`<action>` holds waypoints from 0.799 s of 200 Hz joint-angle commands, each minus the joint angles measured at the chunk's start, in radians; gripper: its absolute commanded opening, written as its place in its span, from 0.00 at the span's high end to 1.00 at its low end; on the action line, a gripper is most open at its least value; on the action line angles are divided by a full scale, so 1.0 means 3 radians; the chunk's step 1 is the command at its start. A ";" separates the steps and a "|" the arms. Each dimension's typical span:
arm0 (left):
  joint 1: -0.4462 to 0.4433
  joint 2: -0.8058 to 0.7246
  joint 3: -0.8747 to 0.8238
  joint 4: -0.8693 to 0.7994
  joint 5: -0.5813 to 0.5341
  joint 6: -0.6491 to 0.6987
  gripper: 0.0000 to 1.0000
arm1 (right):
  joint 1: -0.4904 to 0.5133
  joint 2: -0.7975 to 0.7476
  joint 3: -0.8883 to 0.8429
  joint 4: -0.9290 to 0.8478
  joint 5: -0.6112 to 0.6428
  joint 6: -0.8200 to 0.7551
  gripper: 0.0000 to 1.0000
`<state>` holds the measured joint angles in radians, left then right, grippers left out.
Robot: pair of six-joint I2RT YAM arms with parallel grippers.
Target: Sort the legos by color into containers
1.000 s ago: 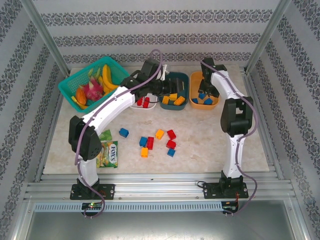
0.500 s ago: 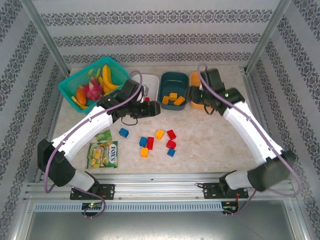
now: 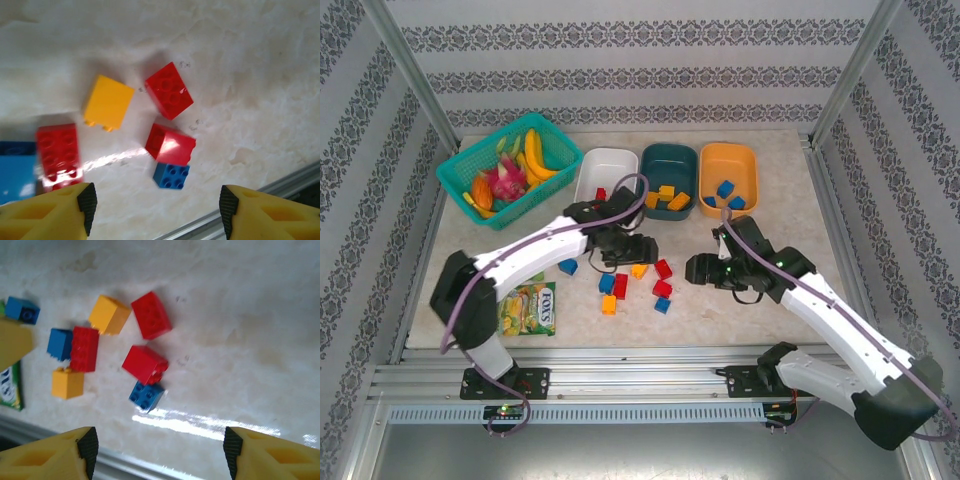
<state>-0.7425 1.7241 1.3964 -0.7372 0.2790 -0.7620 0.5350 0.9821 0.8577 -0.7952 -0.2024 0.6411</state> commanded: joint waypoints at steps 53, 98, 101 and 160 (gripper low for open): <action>-0.0239 0.1055 0.0891 -0.0324 -0.0142 -0.1141 0.32 | 0.0032 -0.0878 -0.0159 -0.0216 -0.0480 -0.0046 0.14; -0.0290 0.1389 0.1152 -0.0503 -0.0195 -0.1400 0.33 | 0.0022 -0.1099 -0.0095 -0.0506 -0.0330 -0.0093 0.14; -0.0291 0.1404 0.1165 -0.0512 -0.0207 -0.1410 0.33 | 0.0022 -0.1116 -0.0092 -0.0516 -0.0323 -0.0094 0.14; -0.0300 0.1684 0.1378 -0.0553 -0.0359 -0.1416 0.39 | -0.0035 -0.1214 -0.0124 -0.0549 -0.0326 -0.0050 0.14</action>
<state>-0.8185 2.1963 1.7763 -0.8604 0.2161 -1.1633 0.5331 0.6277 0.8135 -0.9417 -0.3115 0.6296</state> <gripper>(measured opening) 0.628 0.859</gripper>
